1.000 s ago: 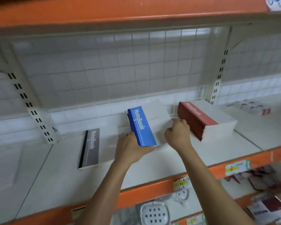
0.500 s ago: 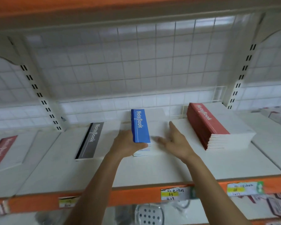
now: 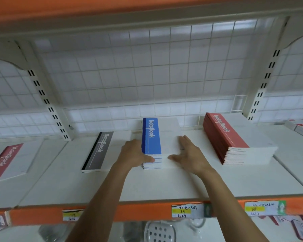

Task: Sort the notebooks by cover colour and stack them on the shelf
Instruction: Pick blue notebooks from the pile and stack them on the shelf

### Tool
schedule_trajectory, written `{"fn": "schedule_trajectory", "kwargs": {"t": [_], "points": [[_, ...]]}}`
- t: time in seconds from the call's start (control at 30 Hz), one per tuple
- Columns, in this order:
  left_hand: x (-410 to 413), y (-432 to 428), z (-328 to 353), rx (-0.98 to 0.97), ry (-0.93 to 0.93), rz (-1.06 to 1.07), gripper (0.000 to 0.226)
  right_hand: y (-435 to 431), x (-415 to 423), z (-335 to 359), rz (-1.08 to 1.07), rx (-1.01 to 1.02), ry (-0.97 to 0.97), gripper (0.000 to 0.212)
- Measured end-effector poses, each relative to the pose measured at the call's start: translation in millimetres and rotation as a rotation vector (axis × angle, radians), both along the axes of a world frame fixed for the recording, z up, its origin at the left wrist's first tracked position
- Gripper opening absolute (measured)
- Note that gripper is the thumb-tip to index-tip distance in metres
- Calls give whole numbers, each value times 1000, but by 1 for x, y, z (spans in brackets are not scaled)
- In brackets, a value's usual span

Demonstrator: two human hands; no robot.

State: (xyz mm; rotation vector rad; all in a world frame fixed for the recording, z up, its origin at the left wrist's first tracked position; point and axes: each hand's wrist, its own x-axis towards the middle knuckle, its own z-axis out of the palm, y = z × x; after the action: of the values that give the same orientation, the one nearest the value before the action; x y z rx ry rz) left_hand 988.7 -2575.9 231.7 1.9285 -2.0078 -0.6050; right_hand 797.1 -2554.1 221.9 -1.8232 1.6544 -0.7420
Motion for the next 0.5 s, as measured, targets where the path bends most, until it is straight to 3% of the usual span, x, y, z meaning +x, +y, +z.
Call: {"fn": "schedule_trajectory", "kwargs": {"t": [0.13, 0.23, 0.33, 0.5], "points": [[0, 10, 1, 15, 14, -6, 52, 2, 7, 2, -19, -84, 100, 85], [4, 25, 8, -37, 24, 10, 42, 7, 23, 6, 25, -238, 151, 72], [19, 41, 11, -131, 38, 106, 53, 17, 53, 8, 104, -351, 138, 59], [64, 65, -2, -317, -119, 249, 47, 36, 124, -1, 239, -454, 138, 49]]}}
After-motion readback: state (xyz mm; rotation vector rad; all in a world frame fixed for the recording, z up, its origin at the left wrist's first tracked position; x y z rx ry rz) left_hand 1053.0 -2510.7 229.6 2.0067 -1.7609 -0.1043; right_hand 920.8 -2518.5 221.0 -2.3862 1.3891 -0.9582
